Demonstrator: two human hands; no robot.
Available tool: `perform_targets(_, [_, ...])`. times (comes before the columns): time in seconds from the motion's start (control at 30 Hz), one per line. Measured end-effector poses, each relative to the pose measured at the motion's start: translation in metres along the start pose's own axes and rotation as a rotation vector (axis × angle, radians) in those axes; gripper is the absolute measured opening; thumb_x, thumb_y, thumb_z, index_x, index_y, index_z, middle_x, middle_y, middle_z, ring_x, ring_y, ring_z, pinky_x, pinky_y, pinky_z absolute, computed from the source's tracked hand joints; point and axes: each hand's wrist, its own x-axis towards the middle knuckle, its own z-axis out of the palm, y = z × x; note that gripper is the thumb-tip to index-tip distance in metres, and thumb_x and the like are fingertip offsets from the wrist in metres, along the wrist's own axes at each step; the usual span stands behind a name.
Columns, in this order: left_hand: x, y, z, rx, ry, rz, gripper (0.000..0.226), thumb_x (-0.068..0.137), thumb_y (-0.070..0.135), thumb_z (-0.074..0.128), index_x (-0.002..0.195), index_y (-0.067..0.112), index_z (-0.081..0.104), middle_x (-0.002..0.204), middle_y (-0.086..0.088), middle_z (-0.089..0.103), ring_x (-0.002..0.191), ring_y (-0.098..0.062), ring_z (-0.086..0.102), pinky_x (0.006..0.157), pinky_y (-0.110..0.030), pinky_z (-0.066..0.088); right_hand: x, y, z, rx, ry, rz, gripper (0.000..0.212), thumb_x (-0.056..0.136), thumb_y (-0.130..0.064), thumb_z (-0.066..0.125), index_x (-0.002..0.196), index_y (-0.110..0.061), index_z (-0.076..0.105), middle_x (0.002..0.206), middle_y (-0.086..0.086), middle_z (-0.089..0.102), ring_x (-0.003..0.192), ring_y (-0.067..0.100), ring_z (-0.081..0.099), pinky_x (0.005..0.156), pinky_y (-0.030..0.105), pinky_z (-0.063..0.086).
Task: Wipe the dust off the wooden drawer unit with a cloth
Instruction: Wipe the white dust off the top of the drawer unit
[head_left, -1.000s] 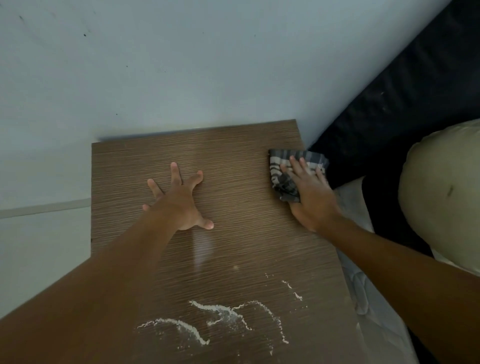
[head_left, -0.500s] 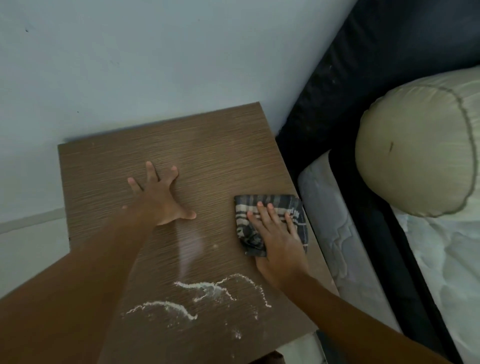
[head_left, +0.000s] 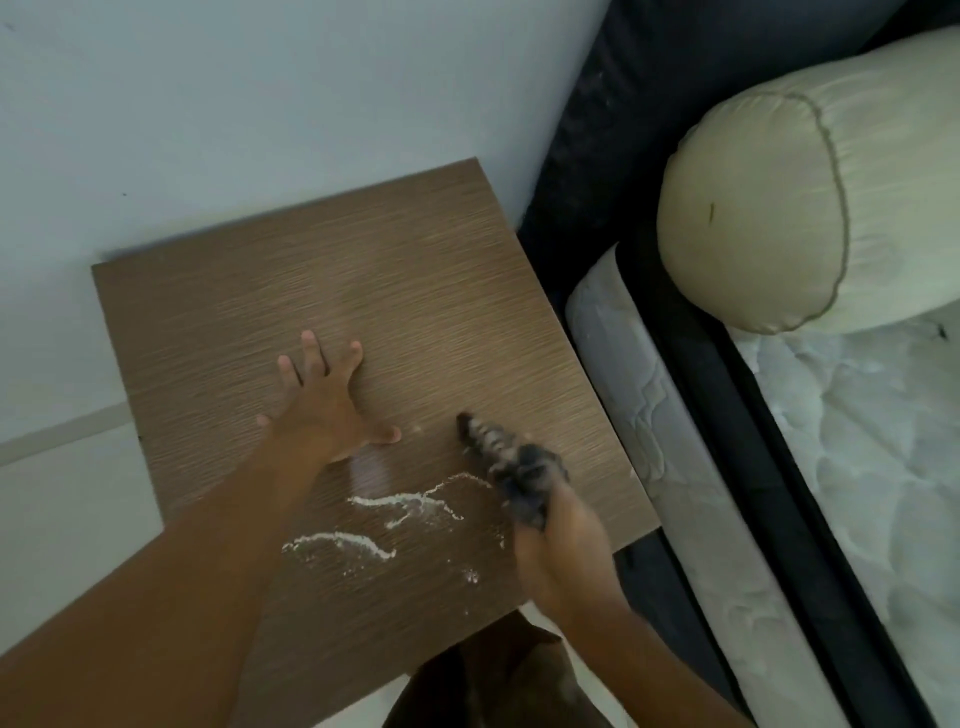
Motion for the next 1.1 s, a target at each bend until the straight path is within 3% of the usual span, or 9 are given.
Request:
perform_targets(0.1, [-0.005, 0.002, 0.003, 0.012, 0.007, -0.013, 0.119, 0.067, 0.053, 0.081, 0.152, 0.043, -0.001, 0.157, 0.004, -0.034, 0.145, -0.028, -0.026, 0.107, -0.073, 0.010, 0.000, -0.006, -0.031, 0.178, 0.250, 0.132, 0.017, 0.096, -0.016, 0.048, 0.110, -0.021, 0.057, 0.086, -0.007, 0.063, 0.077, 0.011, 0.061, 0.067, 0.032, 0.052])
perform_targets(0.17, [-0.007, 0.002, 0.005, 0.015, 0.005, -0.008, 0.119, 0.066, 0.054, 0.081, 0.152, 0.043, -0.001, 0.157, 0.004, -0.034, 0.146, -0.028, -0.025, 0.106, -0.074, 0.011, 0.010, 0.001, -0.047, 0.162, 0.352, 0.113, 0.013, 0.096, -0.021, 0.048, 0.106, -0.020, 0.057, 0.083, -0.006, 0.063, 0.076, 0.014, 0.061, 0.068, 0.036, 0.051])
perform_targets(0.27, [-0.008, -0.001, 0.010, 0.030, 0.010, 0.020, 0.118, 0.066, 0.059, 0.078, 0.153, 0.043, 0.001, 0.157, 0.003, -0.034, 0.146, -0.028, -0.025, 0.106, -0.076, 0.010, 0.032, 0.025, -0.048, -0.006, 0.262, 0.132, 0.025, 0.098, -0.028, 0.046, 0.121, -0.021, 0.051, 0.106, -0.002, 0.064, 0.099, 0.019, 0.060, 0.083, 0.037, 0.048])
perform_targets(0.33, [-0.010, -0.002, 0.012, 0.035, 0.014, 0.025, 0.116, 0.066, 0.061, 0.076, 0.153, 0.043, 0.001, 0.157, 0.003, -0.034, 0.146, -0.028, -0.024, 0.106, -0.075, 0.009, 0.040, 0.046, -0.031, -0.117, 0.154, 0.092, 0.048, 0.099, -0.030, 0.044, 0.145, -0.020, 0.034, 0.150, -0.001, 0.038, 0.141, 0.021, 0.028, 0.110, 0.044, 0.032])
perform_targets(0.37, [-0.011, -0.003, 0.013, 0.038, 0.016, 0.024, 0.114, 0.068, 0.060, 0.075, 0.153, 0.043, 0.002, 0.157, 0.004, -0.034, 0.146, -0.027, -0.024, 0.106, -0.074, 0.009, 0.040, 0.054, -0.020, -0.183, 0.139, 0.029, 0.056, 0.100, -0.030, 0.044, 0.151, -0.018, 0.024, 0.155, -0.006, 0.016, 0.142, 0.014, 0.006, 0.118, 0.046, 0.015])
perform_targets(0.4, [-0.011, -0.003, 0.014, 0.040, 0.018, 0.023, 0.112, 0.069, 0.059, 0.075, 0.153, 0.043, 0.002, 0.157, 0.004, -0.034, 0.146, -0.027, -0.024, 0.107, -0.074, 0.010, 0.039, 0.063, -0.008, -0.259, 0.158, -0.049, 0.059, 0.098, -0.031, 0.042, 0.151, -0.016, 0.022, 0.156, -0.006, 0.006, 0.141, 0.011, -0.003, 0.120, 0.047, 0.005])
perform_targets(0.47, [-0.012, -0.005, 0.015, 0.045, 0.022, 0.027, 0.110, 0.071, 0.058, 0.075, 0.153, 0.043, 0.003, 0.157, 0.004, -0.033, 0.147, -0.026, -0.024, 0.107, -0.073, 0.011, 0.033, 0.075, 0.015, -0.381, 0.221, -0.139, 0.064, 0.090, -0.034, 0.037, 0.150, -0.013, 0.028, 0.161, 0.003, 0.010, 0.148, 0.015, 0.000, 0.120, 0.051, 0.004])
perform_targets(0.77, [-0.009, -0.011, 0.015, 0.038, 0.010, 0.060, 0.111, 0.070, 0.050, 0.080, 0.153, 0.042, 0.006, 0.158, 0.003, -0.031, 0.147, -0.026, -0.023, 0.110, -0.072, 0.013, 0.013, 0.047, 0.081, -0.345, 0.426, 0.032, 0.072, 0.085, -0.045, 0.028, 0.152, -0.019, 0.022, 0.162, 0.005, 0.012, 0.148, 0.015, -0.001, 0.120, 0.043, -0.006])
perform_targets(1.1, [-0.013, -0.016, 0.001, 0.110, -0.047, 0.093, 0.096, 0.083, 0.033, 0.075, 0.154, 0.038, 0.010, 0.160, -0.001, -0.027, 0.148, -0.028, -0.017, 0.119, -0.052, 0.011, -0.023, 0.000, 0.140, -0.258, 0.158, -0.113, 0.070, 0.086, -0.041, 0.028, 0.154, -0.028, 0.015, 0.162, -0.004, -0.005, 0.146, 0.009, -0.020, 0.118, 0.042, -0.013])
